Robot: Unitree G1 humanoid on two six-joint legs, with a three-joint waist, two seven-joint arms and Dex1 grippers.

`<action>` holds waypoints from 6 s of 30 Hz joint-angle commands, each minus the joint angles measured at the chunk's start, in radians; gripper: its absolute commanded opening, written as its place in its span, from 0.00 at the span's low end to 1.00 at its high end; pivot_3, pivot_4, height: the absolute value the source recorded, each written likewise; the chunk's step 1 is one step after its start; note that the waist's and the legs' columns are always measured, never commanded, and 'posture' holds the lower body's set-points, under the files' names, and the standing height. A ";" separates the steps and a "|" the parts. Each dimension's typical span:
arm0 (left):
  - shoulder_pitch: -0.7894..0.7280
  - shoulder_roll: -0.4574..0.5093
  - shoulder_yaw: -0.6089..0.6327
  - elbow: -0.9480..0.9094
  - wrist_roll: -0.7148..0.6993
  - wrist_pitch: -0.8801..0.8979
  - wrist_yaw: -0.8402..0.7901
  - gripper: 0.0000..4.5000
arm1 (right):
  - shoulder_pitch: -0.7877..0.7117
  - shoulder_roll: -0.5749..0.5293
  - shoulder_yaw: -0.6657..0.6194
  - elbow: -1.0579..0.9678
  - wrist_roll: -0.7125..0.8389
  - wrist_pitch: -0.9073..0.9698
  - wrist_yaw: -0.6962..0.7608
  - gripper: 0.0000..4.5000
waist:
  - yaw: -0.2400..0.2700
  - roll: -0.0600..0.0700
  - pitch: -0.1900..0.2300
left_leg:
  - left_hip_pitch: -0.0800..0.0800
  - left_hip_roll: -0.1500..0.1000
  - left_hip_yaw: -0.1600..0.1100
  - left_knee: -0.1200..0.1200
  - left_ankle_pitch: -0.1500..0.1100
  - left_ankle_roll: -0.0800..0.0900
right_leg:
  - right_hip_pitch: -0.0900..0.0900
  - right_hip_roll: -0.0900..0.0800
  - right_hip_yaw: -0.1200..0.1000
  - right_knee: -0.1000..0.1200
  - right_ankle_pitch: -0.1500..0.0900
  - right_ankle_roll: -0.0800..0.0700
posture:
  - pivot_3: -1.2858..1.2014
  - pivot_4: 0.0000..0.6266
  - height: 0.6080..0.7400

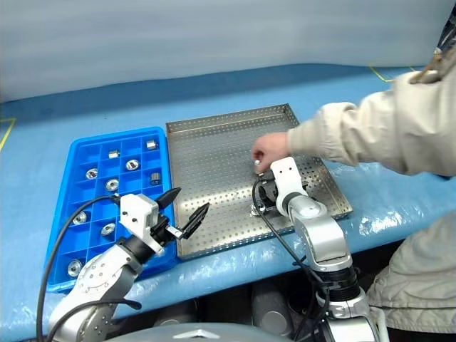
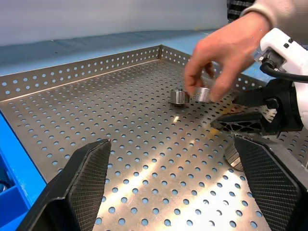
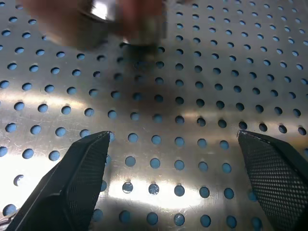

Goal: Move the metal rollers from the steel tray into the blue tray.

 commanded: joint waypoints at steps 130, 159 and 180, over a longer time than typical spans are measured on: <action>0.298 -0.056 0.081 -0.113 0.047 -0.167 0.132 0.99 | -0.305 0.261 0.195 0.407 0.022 -0.481 0.280 1.00 | 0.131 0.005 0.002 | -0.007 0.002 -0.001 -0.004 0.000 -0.001 | -0.011 0.000 -0.004 0.002 -0.003 -0.005 | 0.60 0.24 1.00; 0.226 -0.030 0.072 -0.078 0.024 -0.130 0.101 0.99 | -0.216 0.187 0.146 0.274 0.026 -0.387 0.218 1.00 | 0.086 0.005 0.001 | -0.007 0.001 -0.001 -0.003 0.000 0.000 | -0.009 0.000 -0.003 0.002 -0.002 -0.004 | 0.59 0.24 1.00; 0.226 -0.025 0.054 -0.079 0.030 -0.128 0.105 0.99 | -0.214 0.188 0.150 0.281 0.023 -0.392 0.216 1.00 | 0.086 0.005 0.001 | -0.006 0.001 -0.001 -0.002 0.000 0.000 | -0.009 0.000 -0.003 0.002 -0.002 -0.004 | 0.59 0.24 1.00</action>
